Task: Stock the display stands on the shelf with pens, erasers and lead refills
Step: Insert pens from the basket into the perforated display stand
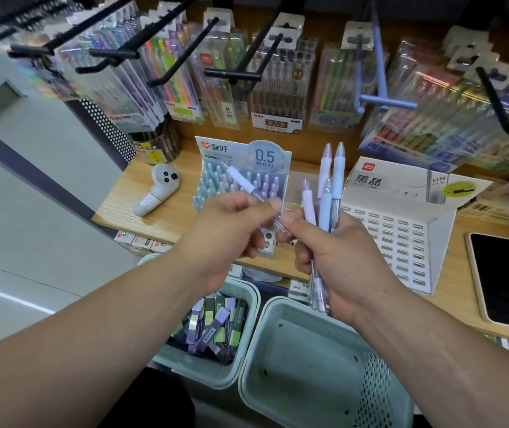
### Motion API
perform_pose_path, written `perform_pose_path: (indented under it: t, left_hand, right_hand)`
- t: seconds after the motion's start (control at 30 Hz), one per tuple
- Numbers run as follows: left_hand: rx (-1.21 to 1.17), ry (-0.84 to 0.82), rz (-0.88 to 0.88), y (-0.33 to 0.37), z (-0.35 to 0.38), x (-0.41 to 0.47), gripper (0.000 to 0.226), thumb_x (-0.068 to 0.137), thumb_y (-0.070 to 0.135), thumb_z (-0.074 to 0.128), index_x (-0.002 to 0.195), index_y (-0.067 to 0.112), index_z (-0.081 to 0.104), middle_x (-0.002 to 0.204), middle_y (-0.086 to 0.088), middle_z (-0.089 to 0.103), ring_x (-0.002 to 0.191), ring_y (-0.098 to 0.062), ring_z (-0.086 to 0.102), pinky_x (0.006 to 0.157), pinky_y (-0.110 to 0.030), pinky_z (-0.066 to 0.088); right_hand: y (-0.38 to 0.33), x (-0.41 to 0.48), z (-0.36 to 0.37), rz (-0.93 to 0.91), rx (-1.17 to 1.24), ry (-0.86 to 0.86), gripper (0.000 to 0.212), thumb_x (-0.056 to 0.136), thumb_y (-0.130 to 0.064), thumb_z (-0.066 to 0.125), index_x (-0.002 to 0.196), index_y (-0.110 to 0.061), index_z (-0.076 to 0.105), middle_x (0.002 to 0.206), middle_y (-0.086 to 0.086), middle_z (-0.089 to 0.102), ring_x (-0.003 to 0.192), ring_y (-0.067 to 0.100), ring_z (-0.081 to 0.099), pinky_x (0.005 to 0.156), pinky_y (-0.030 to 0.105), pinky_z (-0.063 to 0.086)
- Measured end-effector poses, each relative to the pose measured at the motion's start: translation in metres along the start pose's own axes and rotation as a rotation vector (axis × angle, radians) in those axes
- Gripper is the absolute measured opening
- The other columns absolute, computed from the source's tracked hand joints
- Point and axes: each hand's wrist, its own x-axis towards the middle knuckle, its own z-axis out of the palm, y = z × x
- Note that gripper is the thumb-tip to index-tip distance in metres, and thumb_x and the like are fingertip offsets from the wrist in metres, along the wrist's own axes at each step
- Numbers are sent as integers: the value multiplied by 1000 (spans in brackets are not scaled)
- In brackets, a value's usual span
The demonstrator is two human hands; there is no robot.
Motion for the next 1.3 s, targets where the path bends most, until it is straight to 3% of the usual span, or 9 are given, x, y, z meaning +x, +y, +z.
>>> perform_pose_path:
  t: [0.3,0.43,0.57,0.63,0.7,0.87,1.0,1.2,1.3]
  left_hand:
    - [212,114,188,21,-18,6,22,103,24,51,91,16,67,85,-6,73,77,-19,68,68,-32,50]
    - [384,139,183,25,-39,13,23,107,30,43,102,24,64,65,-9,61,53,-30,64,53,-34,51]
    - [612,147,158,17,-48,16,32,107,37,39,103,28,70,53,11,36,36,-4,29,37,-20,26]
    - [725,150,140,16,-51,16,34,107,30,41,98,20,72,49,9,44,35,-5,32,38,-21,25]
    - [863,156,162,15,-53,16,31,105,21,43,96,14,72,73,1,63,46,-5,45,44,-22,33]
    - [913,172,211,13,-56,18,19,98,11,54,98,18,72,75,5,59,35,-5,43,35,-16,32]
    - [968,249,325,7,-63,26,14,90,18,68,90,32,65,74,-5,66,69,-14,59,54,-30,52]
    - [1093,183,467,-4,-51,34,6,90,12,68,94,16,70,71,13,56,64,-2,53,63,-22,43]
    - [1150,129,476,-10,-42,38,9,90,11,67,97,13,73,79,5,58,69,-13,54,70,-29,47]
  right_hand:
    - [-5,1,-3,60,-5,69,13,91,-22,74,99,-16,66,84,10,77,46,11,42,44,22,39]
    - [-13,4,-7,73,37,122,10,92,-22,73,99,-23,66,81,8,76,48,10,44,46,22,39]
    - [-12,3,-8,70,42,124,12,91,-22,74,99,-21,66,76,7,73,48,10,44,45,22,39]
    - [-11,3,-7,75,48,122,10,91,-22,74,98,-20,66,73,5,71,47,9,45,45,22,39]
    - [-11,1,-6,76,52,113,9,92,-23,74,97,-20,66,71,5,70,47,9,45,45,22,39]
    - [-10,-1,-7,73,50,100,9,92,-23,73,97,-19,66,70,5,69,48,10,45,44,21,40]
    - [-9,-2,-9,67,34,96,9,92,-23,73,94,-19,65,70,5,68,48,10,46,43,22,39]
    - [-7,-2,-11,69,36,89,10,92,-23,73,91,-18,65,70,6,67,48,11,45,43,23,39]
    - [-9,-2,-10,63,39,81,10,92,-23,73,90,-17,65,70,6,66,48,11,45,43,23,39]
